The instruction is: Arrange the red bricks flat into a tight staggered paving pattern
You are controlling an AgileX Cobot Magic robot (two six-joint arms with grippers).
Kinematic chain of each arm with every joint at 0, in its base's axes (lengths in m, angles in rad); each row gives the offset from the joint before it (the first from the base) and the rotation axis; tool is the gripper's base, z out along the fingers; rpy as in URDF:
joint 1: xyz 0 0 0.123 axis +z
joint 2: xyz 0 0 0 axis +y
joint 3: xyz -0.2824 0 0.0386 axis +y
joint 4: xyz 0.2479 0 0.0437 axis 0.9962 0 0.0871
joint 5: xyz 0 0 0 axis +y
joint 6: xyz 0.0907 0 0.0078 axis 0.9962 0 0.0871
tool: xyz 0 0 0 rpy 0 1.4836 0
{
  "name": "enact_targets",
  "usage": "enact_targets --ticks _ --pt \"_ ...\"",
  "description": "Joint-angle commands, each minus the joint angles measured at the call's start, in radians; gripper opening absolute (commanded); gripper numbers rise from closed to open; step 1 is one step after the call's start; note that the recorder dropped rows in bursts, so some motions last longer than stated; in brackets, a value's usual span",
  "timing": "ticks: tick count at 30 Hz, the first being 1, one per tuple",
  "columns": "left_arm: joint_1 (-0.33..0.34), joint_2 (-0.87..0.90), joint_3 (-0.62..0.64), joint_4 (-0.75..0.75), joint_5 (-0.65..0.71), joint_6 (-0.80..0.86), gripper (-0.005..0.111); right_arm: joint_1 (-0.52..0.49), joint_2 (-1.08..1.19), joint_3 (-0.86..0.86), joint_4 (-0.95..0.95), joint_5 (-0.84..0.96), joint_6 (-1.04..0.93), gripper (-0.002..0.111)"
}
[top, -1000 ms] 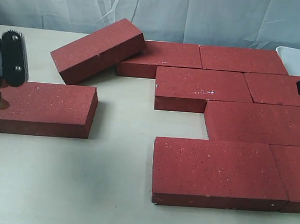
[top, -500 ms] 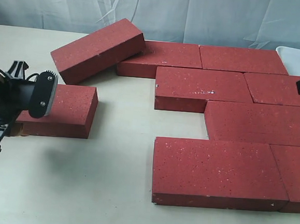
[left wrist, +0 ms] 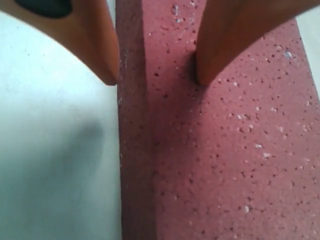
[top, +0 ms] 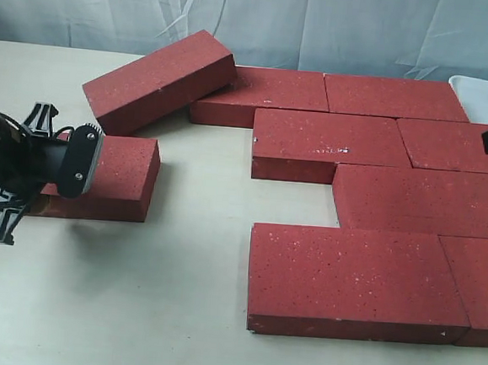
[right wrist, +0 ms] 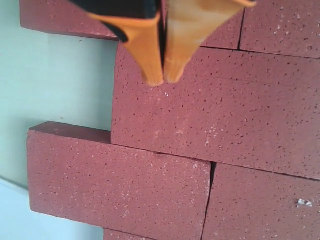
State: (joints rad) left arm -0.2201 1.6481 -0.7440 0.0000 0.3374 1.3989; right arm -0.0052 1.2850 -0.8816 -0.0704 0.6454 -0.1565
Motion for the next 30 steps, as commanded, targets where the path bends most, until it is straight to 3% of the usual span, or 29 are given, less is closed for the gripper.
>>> enact_targets --ticks 1,2,3,5,6,13,20,24,30 --pt "-0.005 0.027 0.022 0.0 -0.045 -0.005 0.047 -0.006 -0.006 0.001 -0.002 -0.016 0.0 -0.001" --pt "-0.005 0.027 0.022 -0.006 -0.059 -0.008 0.041 -0.006 -0.006 0.001 -0.002 -0.016 0.0 -0.001" --pt "-0.005 0.024 0.022 -0.008 -0.073 -0.008 0.023 -0.006 -0.006 0.001 -0.002 -0.016 0.0 -0.001" --pt "-0.014 0.015 0.022 -0.011 -0.071 -0.008 0.004 -0.006 -0.006 0.001 -0.002 -0.016 0.0 -0.001" --pt "-0.023 0.005 0.022 -0.018 -0.069 -0.01 0.001 -0.006 -0.006 0.001 -0.002 -0.016 0.0 -0.001" --pt "-0.16 -0.165 0.022 -0.037 -0.065 -0.092 0.001 -0.006 -0.006 0.001 -0.002 -0.014 0.0 -0.001" --pt "-0.315 -0.145 0.022 -0.037 -0.119 -0.174 0.001 -0.006 -0.006 0.001 -0.002 -0.014 0.0 -0.001" --pt "-0.36 -0.088 0.014 -0.037 -0.163 -0.214 0.001 -0.006 -0.006 0.001 -0.002 -0.014 0.0 -0.001" --pt "-0.371 -0.011 -0.004 -0.045 -0.21 -0.267 0.001 -0.006 -0.006 0.001 -0.002 -0.018 0.0 -0.001"
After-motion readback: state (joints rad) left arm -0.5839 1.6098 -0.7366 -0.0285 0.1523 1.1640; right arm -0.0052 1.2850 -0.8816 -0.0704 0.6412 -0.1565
